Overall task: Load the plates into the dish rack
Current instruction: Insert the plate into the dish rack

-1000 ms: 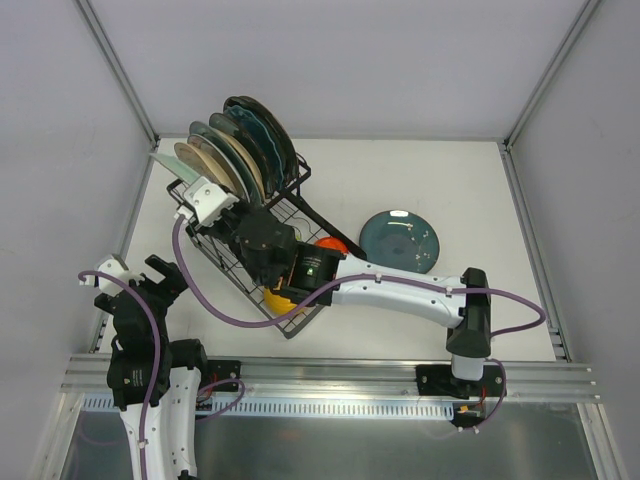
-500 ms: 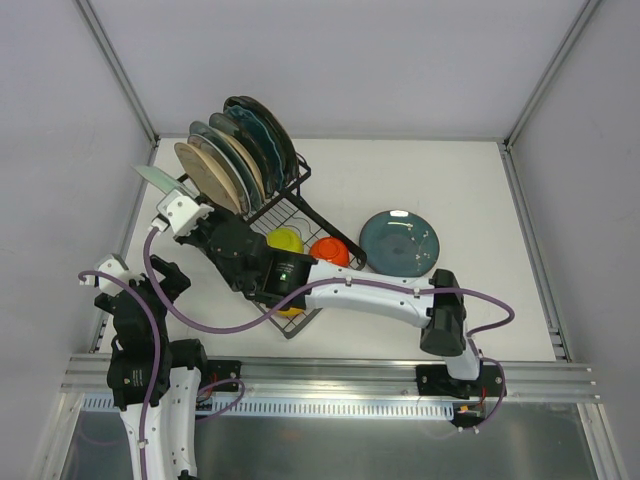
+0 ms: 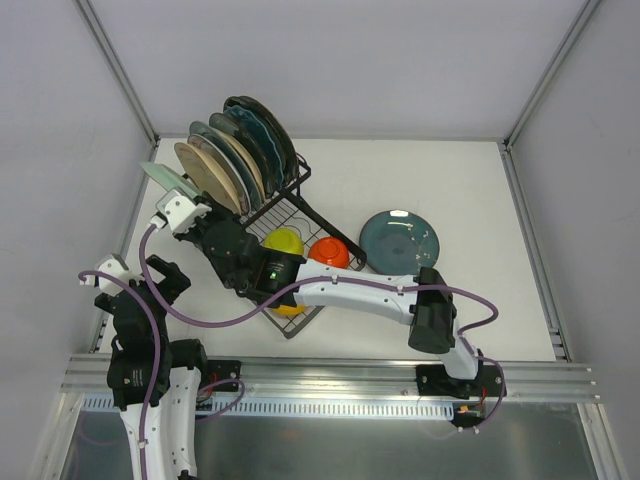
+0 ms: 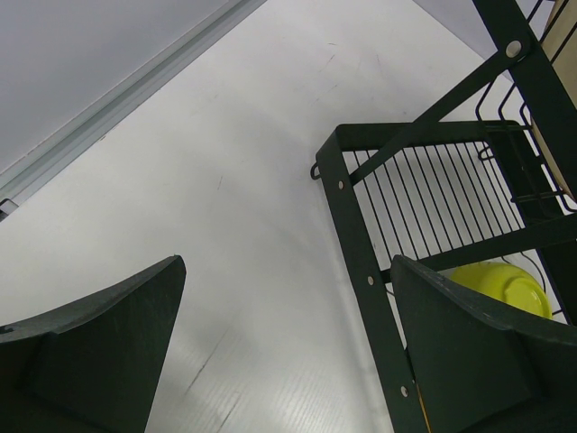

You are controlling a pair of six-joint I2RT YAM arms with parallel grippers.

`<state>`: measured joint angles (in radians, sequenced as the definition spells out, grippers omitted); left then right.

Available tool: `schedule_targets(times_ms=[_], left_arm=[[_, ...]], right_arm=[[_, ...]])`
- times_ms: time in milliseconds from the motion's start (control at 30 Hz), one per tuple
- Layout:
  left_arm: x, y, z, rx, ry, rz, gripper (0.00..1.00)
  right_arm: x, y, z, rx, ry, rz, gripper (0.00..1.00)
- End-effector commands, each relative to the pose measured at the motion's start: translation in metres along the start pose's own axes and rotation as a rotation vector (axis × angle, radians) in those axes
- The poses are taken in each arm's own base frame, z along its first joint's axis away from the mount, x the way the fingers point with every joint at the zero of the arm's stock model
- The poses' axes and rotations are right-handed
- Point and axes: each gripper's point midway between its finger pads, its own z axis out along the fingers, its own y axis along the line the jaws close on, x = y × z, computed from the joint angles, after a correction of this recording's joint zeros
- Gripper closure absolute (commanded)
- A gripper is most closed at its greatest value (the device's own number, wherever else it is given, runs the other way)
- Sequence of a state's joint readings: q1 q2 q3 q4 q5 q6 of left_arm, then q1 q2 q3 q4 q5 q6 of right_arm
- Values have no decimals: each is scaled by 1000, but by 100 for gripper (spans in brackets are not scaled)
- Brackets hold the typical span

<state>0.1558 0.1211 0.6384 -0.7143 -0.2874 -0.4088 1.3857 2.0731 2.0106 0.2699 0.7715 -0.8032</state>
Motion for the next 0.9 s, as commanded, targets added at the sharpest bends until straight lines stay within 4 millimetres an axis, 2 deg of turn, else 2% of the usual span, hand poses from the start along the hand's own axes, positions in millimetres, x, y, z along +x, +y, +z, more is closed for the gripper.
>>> schedule_targets(times_ms=[0,100,233,633,867], left_arm=[[-5,-9,1,47,-25,-6,1],[-5,-9,1,46,-24,-8,1],[-4,-9,2,47,-22,-5,1],[-4,-10,2,53,-20,-6,1],[-3,-11,2,54,-15,-3,1]], right_arm=[[-80,-69,-11,152,-190,216,100],[-86,-77,-14,161,-207,228,100],[-84,-81,-13,174,-199,217,100],[-44,-75,-4,168,-110,229,100],[-33,-70,2,149,-80,245,99]])
